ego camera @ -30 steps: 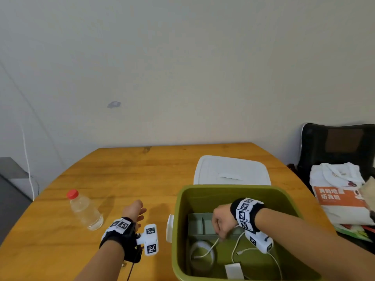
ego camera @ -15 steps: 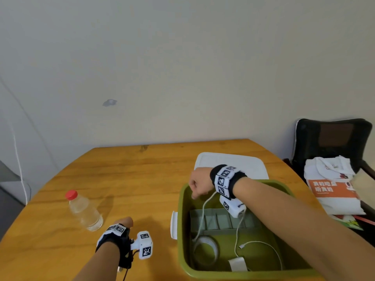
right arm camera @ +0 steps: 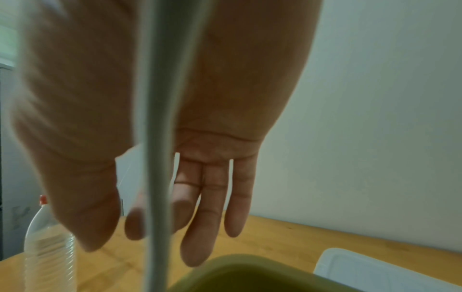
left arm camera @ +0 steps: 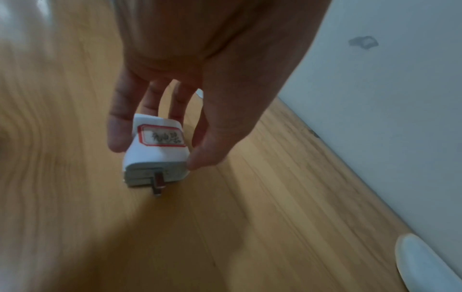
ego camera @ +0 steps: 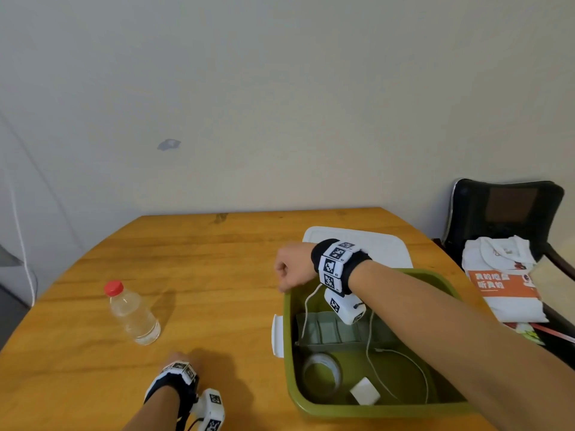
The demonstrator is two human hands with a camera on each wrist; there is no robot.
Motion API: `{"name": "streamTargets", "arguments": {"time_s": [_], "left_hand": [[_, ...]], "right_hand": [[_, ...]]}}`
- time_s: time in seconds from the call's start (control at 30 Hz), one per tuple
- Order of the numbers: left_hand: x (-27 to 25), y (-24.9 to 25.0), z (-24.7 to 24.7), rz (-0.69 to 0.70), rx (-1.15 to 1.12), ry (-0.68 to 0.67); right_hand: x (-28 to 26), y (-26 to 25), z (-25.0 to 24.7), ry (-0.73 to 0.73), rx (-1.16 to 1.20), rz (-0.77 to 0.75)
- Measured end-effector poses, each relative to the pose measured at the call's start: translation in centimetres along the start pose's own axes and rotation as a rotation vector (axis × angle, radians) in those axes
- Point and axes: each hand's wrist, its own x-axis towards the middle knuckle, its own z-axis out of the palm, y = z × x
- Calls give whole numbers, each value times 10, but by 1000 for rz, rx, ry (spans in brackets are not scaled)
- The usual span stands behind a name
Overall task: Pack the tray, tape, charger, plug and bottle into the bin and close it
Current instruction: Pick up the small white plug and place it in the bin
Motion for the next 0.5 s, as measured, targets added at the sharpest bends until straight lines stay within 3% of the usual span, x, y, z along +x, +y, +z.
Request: {"name": "streamTargets", "arguments": {"time_s": [0.07, 0.23, 0.5], "left_hand": [[2, 5, -8, -48, -153, 50], [-20, 50, -52, 58, -387, 23], [-96, 165, -101, 429, -746, -230]], "right_hand": [[-2, -2, -3, 15, 23, -2], [-13, -12, -13, 161, 125, -5], [-32, -13, -30, 329, 525, -37]]}}
